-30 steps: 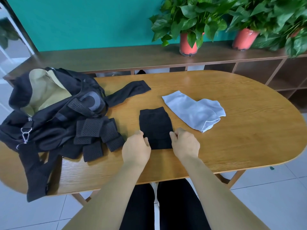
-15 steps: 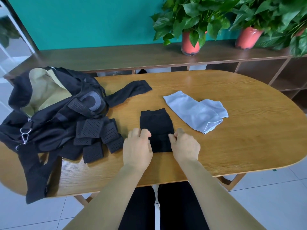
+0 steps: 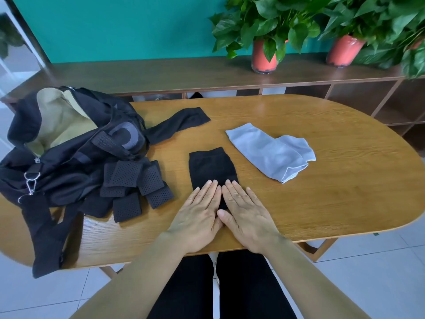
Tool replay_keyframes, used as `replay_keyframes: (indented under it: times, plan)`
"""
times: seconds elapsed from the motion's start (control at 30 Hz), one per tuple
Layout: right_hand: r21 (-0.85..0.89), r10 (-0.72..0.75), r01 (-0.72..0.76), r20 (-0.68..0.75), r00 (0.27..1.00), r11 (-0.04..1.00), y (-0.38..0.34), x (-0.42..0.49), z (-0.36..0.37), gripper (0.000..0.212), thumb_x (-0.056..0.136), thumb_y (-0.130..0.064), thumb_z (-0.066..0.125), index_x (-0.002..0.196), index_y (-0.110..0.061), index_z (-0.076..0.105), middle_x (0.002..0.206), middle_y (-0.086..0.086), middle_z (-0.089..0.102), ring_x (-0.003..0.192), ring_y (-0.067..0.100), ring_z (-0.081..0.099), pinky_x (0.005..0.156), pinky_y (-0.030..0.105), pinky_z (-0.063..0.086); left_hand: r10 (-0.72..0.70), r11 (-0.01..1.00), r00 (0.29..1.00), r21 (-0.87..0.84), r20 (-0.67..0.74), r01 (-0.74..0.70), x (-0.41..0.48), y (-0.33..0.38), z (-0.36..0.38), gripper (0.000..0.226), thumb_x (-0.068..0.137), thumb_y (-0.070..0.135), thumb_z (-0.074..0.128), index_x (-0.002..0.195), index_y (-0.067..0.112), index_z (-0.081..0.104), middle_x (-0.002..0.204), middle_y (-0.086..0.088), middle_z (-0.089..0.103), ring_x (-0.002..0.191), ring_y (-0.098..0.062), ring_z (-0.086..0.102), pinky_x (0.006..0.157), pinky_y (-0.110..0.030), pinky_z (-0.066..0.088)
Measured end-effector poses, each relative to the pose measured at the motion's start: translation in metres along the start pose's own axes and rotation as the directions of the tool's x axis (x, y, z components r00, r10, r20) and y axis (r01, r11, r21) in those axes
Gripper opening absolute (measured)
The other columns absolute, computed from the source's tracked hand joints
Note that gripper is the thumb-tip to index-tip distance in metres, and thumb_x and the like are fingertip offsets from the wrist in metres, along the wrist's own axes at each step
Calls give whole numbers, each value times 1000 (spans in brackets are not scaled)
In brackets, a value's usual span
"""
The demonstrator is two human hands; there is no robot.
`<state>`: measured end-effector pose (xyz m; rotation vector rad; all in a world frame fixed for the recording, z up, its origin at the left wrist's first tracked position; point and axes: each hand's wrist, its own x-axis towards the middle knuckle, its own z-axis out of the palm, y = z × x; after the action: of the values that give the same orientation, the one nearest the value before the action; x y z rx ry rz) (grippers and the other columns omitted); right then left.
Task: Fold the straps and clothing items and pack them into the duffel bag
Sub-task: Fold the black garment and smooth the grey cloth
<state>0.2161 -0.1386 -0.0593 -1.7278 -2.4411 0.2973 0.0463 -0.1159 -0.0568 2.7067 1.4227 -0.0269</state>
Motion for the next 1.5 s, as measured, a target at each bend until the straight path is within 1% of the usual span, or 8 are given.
replay_keyframes:
  times: [0.4,0.57,0.7,0.8,0.9,1.03,1.23,1.5]
  plan:
    - [-46,83,-78,128,988,996,1,-2,-8,73,87,-59,-10,150,-23,-13,155,-10,-23,139,2,-25,118,31,-10,-105,993,991,65,85,99,-13,-5,-9,73,90,56,-6,149,13,-17,157,-3,-22,142,-12,-26,117,-33,-15]
    - [387,132,-112,-24,991,915,3,0,-33,59,99,-51,20,147,-21,32,152,-7,33,142,5,20,117,27,12,-106,994,994,9,9,106,-6,-18,-39,61,101,45,9,152,11,13,160,-4,10,148,-13,2,120,-33,-4]
    - [493,291,-190,-136,947,849,22,22,-41,36,101,-32,37,124,-18,61,108,-6,66,101,10,55,88,28,47,-132,991,989,-38,-69,129,14,-37,-61,37,104,31,27,123,8,49,130,-5,52,127,-25,44,107,-35,31]
    - [460,315,-215,-151,937,861,32,44,-45,32,97,-23,41,120,-26,63,96,-11,65,91,8,56,77,26,49,-191,981,977,-40,-94,188,33,-46,-67,21,102,27,34,99,11,47,100,-1,54,97,-26,53,82,-36,42]
    - [456,354,-272,-102,930,847,38,67,-50,28,95,-21,47,117,-18,64,105,-3,68,98,16,60,82,35,52,-248,968,962,-61,-111,243,53,-53,-67,25,100,25,40,116,10,52,108,-3,60,98,-25,54,85,-38,45]
    - [404,407,-353,-53,912,844,47,98,-46,14,88,-27,57,81,-16,59,95,1,62,95,23,56,77,38,52,-340,939,939,-81,-59,335,78,-62,-63,32,98,27,48,126,11,49,115,-6,62,103,-27,57,88,-38,48]
    - [323,419,-395,-3,908,860,55,125,-47,40,87,-36,62,125,-24,57,120,-2,52,119,18,41,96,36,43,-418,891,906,-166,62,423,107,-76,-53,53,93,31,59,137,12,37,132,-8,52,121,-27,46,98,-40,44]
    - [518,423,-408,95,901,752,59,136,-46,20,81,-13,63,93,-29,60,92,-13,58,97,11,57,86,30,50,-437,812,893,-380,107,443,114,-84,-55,32,84,25,70,111,18,56,97,2,58,93,-19,57,84,-37,51]
